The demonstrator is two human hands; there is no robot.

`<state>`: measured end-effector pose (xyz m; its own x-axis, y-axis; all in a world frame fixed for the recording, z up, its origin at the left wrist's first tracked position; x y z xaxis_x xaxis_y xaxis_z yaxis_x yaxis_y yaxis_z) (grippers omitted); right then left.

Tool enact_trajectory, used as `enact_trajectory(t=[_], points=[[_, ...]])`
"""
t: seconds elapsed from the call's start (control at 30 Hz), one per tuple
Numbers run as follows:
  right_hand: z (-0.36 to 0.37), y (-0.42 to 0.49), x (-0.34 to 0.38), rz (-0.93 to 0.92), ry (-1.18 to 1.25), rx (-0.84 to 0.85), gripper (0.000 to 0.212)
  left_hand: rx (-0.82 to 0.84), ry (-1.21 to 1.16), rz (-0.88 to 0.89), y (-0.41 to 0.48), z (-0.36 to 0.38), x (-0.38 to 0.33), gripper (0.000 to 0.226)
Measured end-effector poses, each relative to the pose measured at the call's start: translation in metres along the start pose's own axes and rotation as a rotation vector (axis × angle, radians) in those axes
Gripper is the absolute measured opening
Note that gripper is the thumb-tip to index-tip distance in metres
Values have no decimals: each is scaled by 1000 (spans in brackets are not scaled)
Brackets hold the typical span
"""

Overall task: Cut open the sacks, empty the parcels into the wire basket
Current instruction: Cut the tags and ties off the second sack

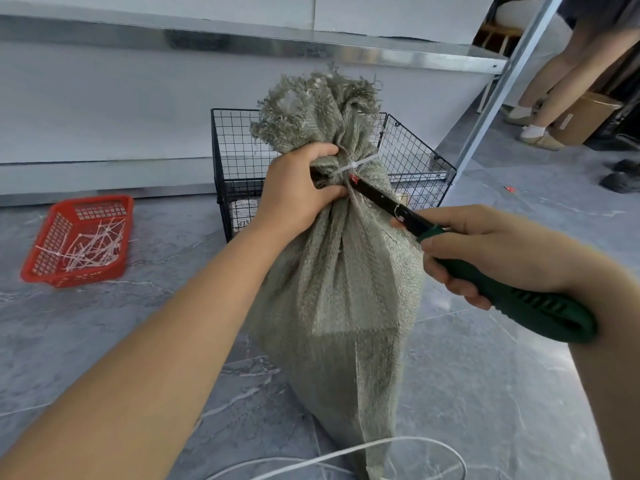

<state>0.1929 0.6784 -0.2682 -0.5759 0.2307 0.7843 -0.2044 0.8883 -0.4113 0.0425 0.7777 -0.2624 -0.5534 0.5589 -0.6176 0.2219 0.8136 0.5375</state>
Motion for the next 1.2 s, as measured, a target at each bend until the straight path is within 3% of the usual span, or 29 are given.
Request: enact_trajectory(t=[0.13,0.67,1.0,1.2], points=[[1,3,0,25,16,-13,24,4,-17,13,-1,0,-4,55],[-2,10,-7,70,51,-21,25,23,-6,20,-1,-1,-3,55],[0,20,-8,-159,46,-126,23,27,-35,32,1,1,1,52],[24,36,-20,-281,329,-148,24,5,-44,18,2,-2,2,48]])
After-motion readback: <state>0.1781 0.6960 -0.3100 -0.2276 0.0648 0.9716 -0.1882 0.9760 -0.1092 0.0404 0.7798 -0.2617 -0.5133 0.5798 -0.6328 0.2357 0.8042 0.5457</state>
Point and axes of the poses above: each hand's wrist, its own y-axis towards the middle knuckle, its own z-axis out of the palm, x = y × z, the point moved 8 cm from there along y, towards the middle knuckle, and after that the axes turned 9 degrees about z, right-handed, at the moved point
